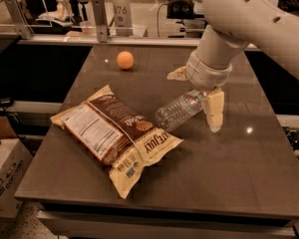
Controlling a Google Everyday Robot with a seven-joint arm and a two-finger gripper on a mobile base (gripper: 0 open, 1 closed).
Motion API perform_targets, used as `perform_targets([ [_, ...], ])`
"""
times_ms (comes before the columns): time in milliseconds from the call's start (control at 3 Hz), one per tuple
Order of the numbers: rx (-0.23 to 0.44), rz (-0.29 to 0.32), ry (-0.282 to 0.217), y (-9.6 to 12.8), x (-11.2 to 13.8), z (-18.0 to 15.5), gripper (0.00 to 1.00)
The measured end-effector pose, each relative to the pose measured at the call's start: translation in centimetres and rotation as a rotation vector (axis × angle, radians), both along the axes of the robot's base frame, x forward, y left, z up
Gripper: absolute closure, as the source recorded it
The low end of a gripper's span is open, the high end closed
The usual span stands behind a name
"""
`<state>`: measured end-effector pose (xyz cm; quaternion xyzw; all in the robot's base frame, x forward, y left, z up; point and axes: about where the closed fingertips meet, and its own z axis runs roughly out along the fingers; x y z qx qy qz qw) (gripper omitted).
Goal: Move water bottle near brown chip bag
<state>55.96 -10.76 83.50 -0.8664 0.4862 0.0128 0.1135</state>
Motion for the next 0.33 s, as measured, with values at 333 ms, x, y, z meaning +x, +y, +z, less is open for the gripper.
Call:
perform_targets([
  [333,0.0,0.0,0.0,0.0,0.0,0.0,0.0],
])
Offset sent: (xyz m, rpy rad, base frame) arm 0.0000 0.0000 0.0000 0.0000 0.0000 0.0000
